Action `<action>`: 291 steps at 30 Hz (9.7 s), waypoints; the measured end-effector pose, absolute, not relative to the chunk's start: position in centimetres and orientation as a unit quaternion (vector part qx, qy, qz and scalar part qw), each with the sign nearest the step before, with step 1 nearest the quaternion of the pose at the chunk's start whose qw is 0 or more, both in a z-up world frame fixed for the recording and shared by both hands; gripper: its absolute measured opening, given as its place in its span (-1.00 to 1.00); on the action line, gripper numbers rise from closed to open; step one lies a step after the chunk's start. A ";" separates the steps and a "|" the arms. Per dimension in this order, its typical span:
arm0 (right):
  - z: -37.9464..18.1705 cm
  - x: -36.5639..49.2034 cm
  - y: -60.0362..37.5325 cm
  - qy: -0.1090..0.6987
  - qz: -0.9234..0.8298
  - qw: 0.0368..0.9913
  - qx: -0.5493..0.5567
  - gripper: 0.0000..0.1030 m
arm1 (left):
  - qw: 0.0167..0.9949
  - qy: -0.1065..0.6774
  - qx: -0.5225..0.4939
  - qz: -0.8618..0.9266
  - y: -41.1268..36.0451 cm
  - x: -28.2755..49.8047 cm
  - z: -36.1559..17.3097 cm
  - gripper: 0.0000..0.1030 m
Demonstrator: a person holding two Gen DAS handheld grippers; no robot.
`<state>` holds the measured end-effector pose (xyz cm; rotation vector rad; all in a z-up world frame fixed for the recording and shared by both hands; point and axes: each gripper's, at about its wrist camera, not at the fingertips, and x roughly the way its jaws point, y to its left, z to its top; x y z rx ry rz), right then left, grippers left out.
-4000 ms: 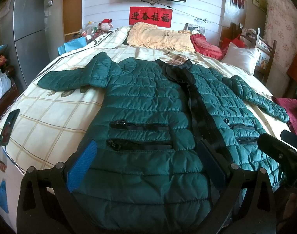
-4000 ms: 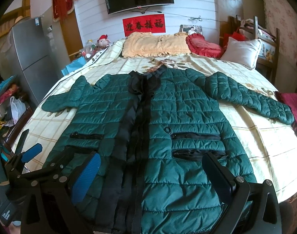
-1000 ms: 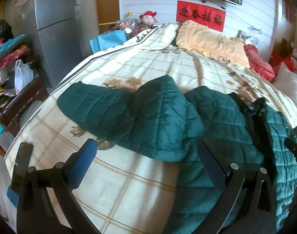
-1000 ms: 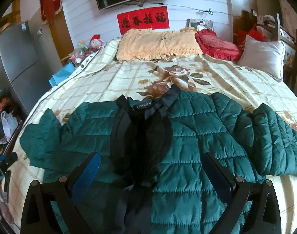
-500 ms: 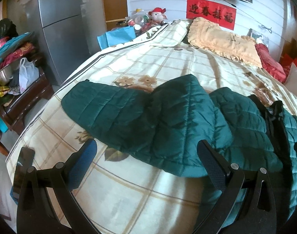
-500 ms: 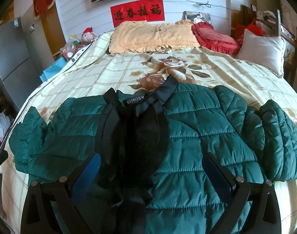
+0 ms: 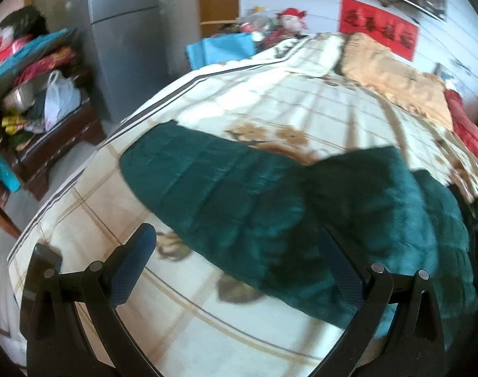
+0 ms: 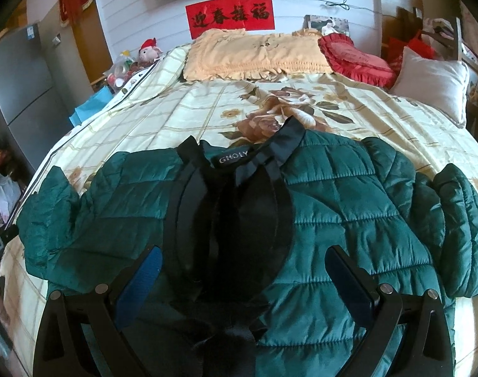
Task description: Fold large clothes
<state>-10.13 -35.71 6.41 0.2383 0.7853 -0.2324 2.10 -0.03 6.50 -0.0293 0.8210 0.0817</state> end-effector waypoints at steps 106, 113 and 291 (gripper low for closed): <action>9.2 -19.3 -40.6 0.367 -0.146 0.908 0.142 1.00 | 0.887 0.378 -0.096 -0.247 -13.5 -6.8 16.0 -0.72; 9.6 -20.2 -41.5 0.361 -0.151 0.909 0.145 1.00 | 0.877 0.383 -0.081 -0.279 -17.3 -8.3 16.0 -0.72; 4.4 -10.4 -46.2 0.404 -0.184 0.892 0.083 -0.85 | 0.872 0.481 -0.045 -0.076 -16.1 2.2 3.9 0.30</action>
